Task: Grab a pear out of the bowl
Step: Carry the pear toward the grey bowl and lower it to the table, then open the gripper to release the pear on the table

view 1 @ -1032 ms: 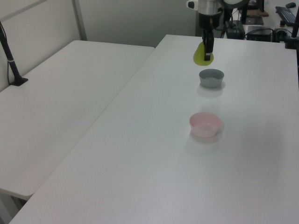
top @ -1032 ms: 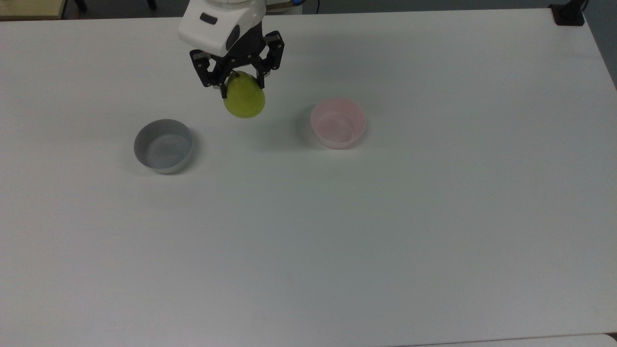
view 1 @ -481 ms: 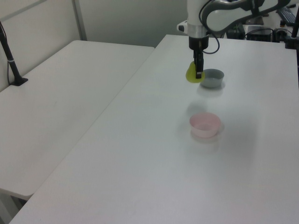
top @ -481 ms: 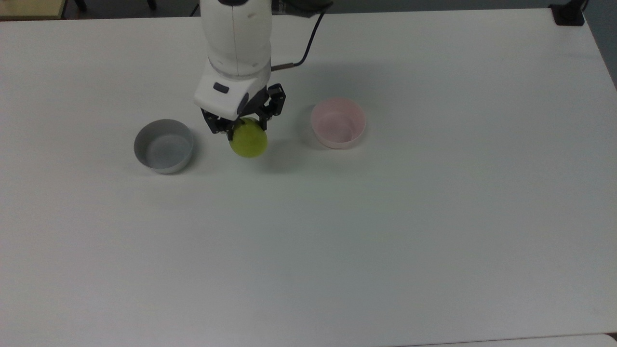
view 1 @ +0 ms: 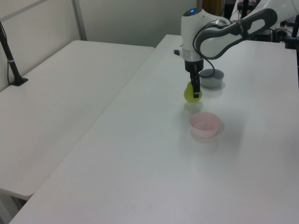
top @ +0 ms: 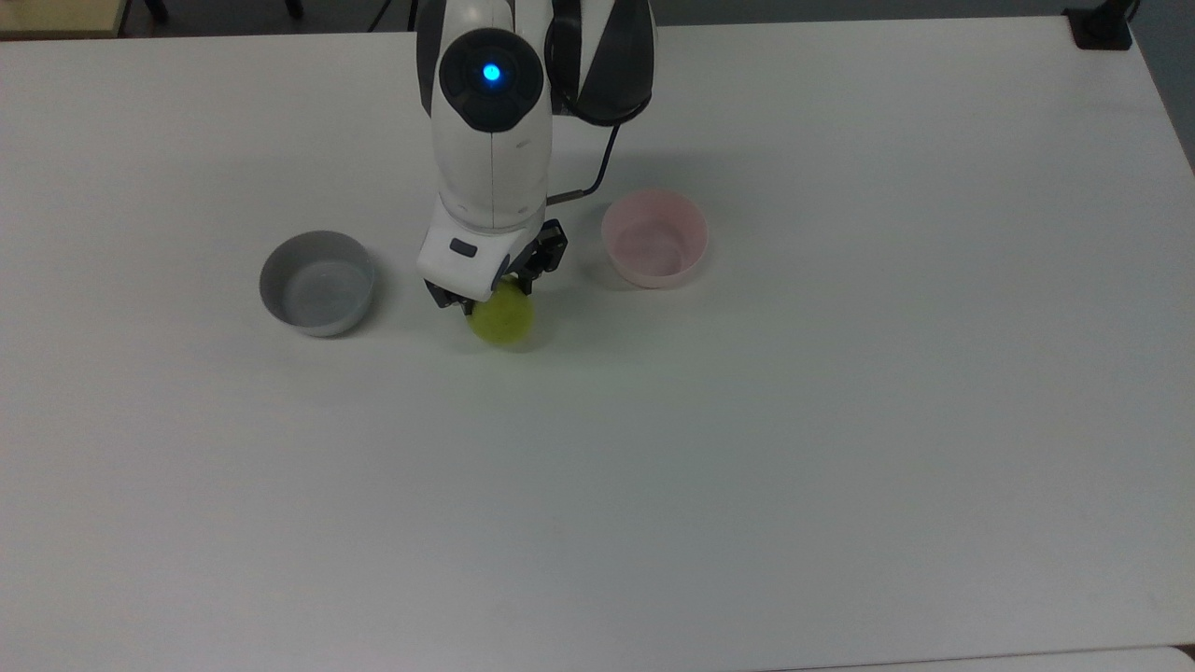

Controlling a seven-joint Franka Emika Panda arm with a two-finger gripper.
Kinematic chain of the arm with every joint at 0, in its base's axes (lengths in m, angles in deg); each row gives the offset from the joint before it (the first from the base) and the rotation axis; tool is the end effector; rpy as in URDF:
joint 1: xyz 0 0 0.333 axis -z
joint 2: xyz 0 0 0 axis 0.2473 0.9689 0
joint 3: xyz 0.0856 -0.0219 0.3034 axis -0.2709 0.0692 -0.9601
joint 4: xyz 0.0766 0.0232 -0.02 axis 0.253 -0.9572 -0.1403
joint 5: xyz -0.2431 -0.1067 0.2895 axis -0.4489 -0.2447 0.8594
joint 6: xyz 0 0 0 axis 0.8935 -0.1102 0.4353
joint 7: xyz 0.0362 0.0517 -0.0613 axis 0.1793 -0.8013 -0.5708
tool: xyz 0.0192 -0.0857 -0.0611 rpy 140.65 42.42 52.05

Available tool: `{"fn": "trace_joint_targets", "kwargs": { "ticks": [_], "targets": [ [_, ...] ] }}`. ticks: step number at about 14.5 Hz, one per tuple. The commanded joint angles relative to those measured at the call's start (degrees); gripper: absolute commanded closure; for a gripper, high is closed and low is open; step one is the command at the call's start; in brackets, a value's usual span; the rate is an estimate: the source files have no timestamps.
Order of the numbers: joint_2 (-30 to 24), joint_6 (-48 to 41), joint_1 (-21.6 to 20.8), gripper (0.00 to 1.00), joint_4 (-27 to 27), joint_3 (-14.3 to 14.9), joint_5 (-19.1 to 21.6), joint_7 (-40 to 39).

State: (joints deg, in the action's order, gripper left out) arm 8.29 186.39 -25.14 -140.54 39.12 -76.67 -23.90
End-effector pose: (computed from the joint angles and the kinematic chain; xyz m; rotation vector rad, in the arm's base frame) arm 0.6596 0.0292 0.3501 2.9764 0.6563 -0.0910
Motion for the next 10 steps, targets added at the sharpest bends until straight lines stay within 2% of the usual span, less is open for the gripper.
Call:
{"fn": "trace_joint_targets", "kwargs": {
  "ticks": [1, 2, 4, 5, 8, 10],
  "targets": [
    [0.61, 2.26, -1.31, 0.53, -1.45, 0.50, 0.95, -0.55],
    [0.61, 2.34, -1.31, 0.47, -1.54, 0.50, 0.95, -0.55],
    [0.44, 2.26, -1.23, 0.24, -1.46, 0.50, 1.04, -0.46],
    [0.26, 2.08, -1.05, 0.00, -1.46, 0.50, 1.04, 0.24],
    [-3.06, 1.21, -0.88, 0.00, -1.37, 0.67, 1.04, 2.69],
    [-7.63, -0.89, -0.79, 0.00, -1.28, 0.85, 0.95, 9.96]
  ]
}}
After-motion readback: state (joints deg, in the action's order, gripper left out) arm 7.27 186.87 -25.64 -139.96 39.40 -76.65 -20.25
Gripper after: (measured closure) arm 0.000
